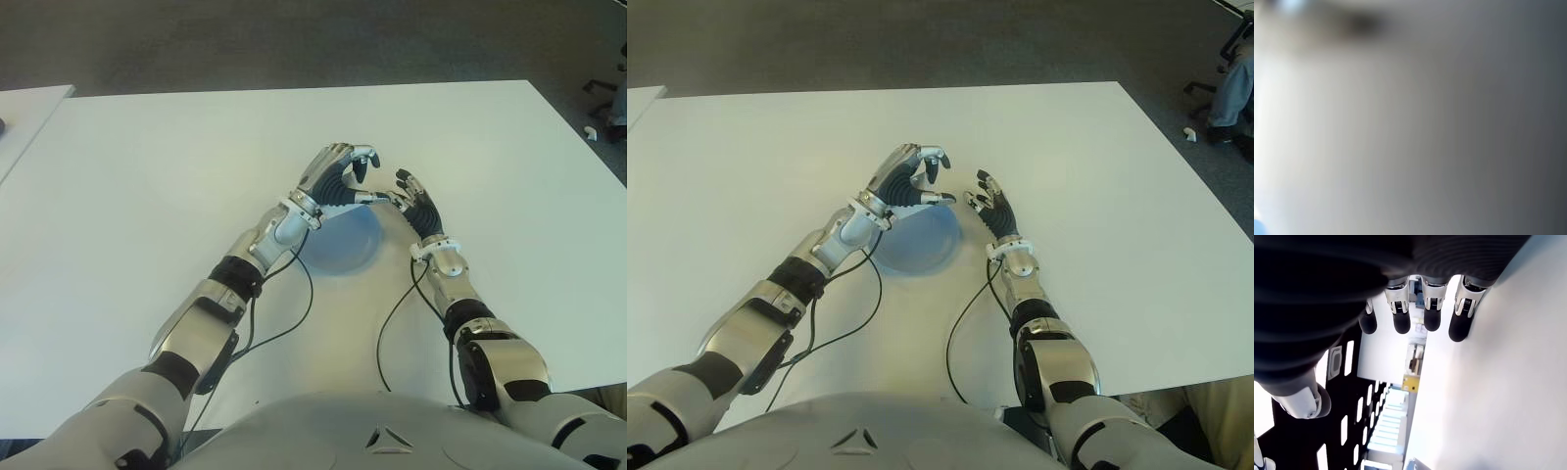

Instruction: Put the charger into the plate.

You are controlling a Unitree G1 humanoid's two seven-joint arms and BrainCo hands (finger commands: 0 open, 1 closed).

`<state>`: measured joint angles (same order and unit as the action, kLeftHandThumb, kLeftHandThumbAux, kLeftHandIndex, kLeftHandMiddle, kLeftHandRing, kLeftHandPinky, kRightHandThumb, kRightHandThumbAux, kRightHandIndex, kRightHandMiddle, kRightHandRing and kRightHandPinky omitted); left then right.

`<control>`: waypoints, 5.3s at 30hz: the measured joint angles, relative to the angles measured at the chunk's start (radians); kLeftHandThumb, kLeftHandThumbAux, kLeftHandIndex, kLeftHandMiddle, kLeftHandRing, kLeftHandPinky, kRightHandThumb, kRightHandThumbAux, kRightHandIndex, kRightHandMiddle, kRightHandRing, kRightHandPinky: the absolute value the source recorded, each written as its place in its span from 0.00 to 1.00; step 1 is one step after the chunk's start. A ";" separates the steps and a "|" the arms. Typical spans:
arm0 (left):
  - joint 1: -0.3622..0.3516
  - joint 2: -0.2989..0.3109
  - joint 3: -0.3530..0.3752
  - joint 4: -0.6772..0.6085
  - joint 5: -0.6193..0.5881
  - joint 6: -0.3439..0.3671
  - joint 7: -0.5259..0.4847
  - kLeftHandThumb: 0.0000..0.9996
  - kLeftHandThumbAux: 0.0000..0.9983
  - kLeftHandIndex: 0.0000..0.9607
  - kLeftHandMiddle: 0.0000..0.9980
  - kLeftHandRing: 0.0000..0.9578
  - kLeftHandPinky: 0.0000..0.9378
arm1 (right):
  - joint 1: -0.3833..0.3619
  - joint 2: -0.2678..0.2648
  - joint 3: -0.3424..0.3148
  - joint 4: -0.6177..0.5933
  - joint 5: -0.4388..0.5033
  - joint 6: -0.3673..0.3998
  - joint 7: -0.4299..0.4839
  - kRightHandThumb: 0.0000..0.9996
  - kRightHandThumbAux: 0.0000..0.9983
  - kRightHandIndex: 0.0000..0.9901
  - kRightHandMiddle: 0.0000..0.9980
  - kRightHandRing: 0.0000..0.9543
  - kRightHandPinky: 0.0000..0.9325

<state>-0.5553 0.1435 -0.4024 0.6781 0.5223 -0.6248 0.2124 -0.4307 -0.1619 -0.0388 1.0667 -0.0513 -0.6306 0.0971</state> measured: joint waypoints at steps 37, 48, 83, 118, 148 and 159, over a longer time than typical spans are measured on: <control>0.020 0.127 -0.009 -0.146 -0.073 0.103 -0.454 0.19 0.23 0.00 0.00 0.00 0.00 | 0.002 -0.016 0.021 0.012 -0.016 -0.033 0.007 0.09 0.55 0.00 0.03 0.03 0.05; 0.030 0.127 0.000 -0.152 -0.101 0.104 -0.480 0.18 0.25 0.00 0.00 0.00 0.00 | 0.003 -0.023 0.024 0.012 -0.020 -0.033 0.021 0.09 0.58 0.00 0.05 0.06 0.09; 0.003 0.075 0.480 -0.012 -0.684 0.226 -0.571 0.16 0.61 0.07 0.10 0.09 0.07 | -0.009 -0.020 0.039 0.043 -0.041 -0.062 -0.021 0.05 0.56 0.00 0.09 0.09 0.09; 0.052 0.033 0.598 0.183 -0.700 0.273 -0.486 0.01 0.53 0.00 0.00 0.00 0.00 | -0.013 -0.011 0.034 0.032 -0.038 -0.030 -0.034 0.05 0.55 0.00 0.03 0.02 0.00; 0.158 -0.003 0.578 0.166 -0.647 0.334 -0.345 0.05 0.49 0.00 0.00 0.00 0.00 | -0.006 -0.007 0.031 -0.008 -0.035 0.014 -0.038 0.07 0.61 0.00 0.03 0.01 0.01; 0.168 -0.007 0.577 0.213 -0.632 0.303 -0.328 0.06 0.50 0.00 0.00 0.00 0.00 | 0.001 -0.005 0.030 -0.028 -0.029 0.034 -0.036 0.08 0.63 0.00 0.02 0.01 0.01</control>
<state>-0.3874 0.1370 0.1746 0.8907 -0.1098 -0.3214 -0.1159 -0.4295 -0.1670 -0.0090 1.0382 -0.0806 -0.5968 0.0614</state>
